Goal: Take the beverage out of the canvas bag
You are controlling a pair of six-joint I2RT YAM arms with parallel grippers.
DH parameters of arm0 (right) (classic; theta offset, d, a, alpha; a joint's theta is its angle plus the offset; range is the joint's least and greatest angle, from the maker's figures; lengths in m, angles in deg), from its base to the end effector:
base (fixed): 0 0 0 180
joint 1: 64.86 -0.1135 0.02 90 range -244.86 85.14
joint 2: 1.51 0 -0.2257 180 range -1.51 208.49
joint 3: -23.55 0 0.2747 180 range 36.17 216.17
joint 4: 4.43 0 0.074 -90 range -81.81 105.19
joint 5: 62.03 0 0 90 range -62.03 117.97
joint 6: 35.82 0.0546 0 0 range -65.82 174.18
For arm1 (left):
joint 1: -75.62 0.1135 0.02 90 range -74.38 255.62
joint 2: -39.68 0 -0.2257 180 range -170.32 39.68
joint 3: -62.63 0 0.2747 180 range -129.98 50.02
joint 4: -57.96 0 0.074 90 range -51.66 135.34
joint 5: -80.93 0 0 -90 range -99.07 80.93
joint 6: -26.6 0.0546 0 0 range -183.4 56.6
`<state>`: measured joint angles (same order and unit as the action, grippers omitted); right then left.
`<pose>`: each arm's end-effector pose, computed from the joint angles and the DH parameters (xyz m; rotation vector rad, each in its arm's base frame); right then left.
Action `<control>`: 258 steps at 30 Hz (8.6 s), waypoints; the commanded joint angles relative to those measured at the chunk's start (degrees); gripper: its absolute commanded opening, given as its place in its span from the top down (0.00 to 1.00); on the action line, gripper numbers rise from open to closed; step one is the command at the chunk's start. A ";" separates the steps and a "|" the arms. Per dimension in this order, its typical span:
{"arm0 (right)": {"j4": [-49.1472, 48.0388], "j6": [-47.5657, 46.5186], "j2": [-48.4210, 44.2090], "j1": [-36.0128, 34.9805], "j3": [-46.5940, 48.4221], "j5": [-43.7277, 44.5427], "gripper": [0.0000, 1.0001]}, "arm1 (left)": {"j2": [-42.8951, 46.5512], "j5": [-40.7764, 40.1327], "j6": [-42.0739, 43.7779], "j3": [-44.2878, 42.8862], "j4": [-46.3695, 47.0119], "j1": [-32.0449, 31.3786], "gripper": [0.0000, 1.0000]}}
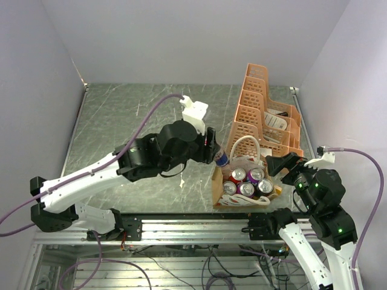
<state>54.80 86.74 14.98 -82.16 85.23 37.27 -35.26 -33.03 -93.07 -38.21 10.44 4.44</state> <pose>0.1184 0.0276 0.3414 0.3589 1.8023 0.4683 0.1254 -0.2992 0.4058 0.4330 1.9447 -0.7660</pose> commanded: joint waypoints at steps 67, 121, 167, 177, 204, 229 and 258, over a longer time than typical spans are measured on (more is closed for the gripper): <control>-1.34 -0.46 2.03 1.39 -0.74 -1.68 0.07 | -30.00 9.99 17.96 0.52 20.86 57.99 0.93; -1.76 -1.35 0.15 1.74 -0.87 -3.36 0.07 | -0.22 18.43 6.05 22.45 20.42 24.95 0.16; -1.76 -0.98 -1.23 1.88 -0.74 -2.61 0.07 | -35.06 -10.72 -6.01 -3.75 9.43 -7.75 0.37; -1.87 -1.09 -1.21 1.98 -0.81 -2.80 0.07 | -35.43 -14.74 -6.72 -4.49 7.57 -7.90 0.24; -1.83 -0.94 -1.96 2.05 -0.78 -2.40 0.07 | -42.58 -15.76 -9.96 -9.60 3.75 -7.90 0.24; -1.88 -0.72 -2.68 2.14 -0.59 -1.85 0.08 | -46.88 -11.82 -14.66 -11.50 -0.77 -5.51 0.14; -2.01 -0.89 -2.69 2.60 -0.70 -2.17 0.08 | -41.68 -10.40 -8.28 -15.46 1.06 -5.11 0.60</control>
<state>53.99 85.78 12.42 -79.91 84.25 35.43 -82.99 -43.55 -103.65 -52.29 10.42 -0.25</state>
